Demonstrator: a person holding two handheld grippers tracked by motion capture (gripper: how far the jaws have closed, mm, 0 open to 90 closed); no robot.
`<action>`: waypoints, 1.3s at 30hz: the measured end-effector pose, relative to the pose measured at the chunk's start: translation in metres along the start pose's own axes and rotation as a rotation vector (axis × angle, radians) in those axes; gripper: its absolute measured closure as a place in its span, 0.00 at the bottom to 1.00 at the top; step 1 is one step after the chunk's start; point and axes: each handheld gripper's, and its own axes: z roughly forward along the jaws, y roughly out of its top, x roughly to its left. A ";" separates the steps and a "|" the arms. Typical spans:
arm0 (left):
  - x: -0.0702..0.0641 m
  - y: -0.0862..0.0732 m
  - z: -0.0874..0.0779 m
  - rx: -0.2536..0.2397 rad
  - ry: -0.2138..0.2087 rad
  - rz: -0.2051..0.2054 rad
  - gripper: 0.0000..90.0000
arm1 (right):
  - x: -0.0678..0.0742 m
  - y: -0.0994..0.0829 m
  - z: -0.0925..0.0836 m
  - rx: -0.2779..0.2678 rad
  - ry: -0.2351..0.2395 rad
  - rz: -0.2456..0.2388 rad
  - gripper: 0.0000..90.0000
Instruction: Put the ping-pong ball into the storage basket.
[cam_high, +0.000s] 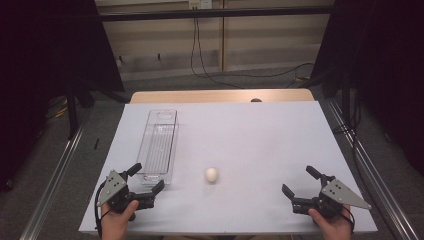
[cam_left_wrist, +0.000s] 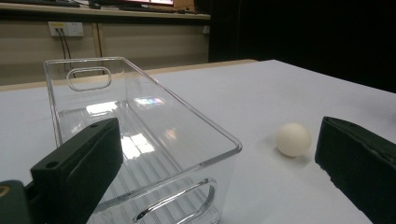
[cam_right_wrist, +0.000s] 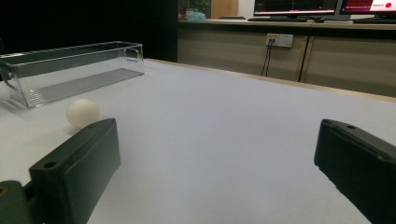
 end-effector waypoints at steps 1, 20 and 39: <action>0.000 0.000 0.000 0.000 0.000 0.000 0.01 | 0.000 0.000 0.000 0.000 0.000 0.000 0.00; -0.013 0.010 0.011 -0.001 -0.025 -0.015 0.01 | 0.000 0.001 0.000 0.003 0.008 -0.003 0.00; -0.030 0.020 0.031 0.025 -0.089 0.003 0.01 | 0.000 0.001 0.001 -0.002 0.015 -0.005 0.00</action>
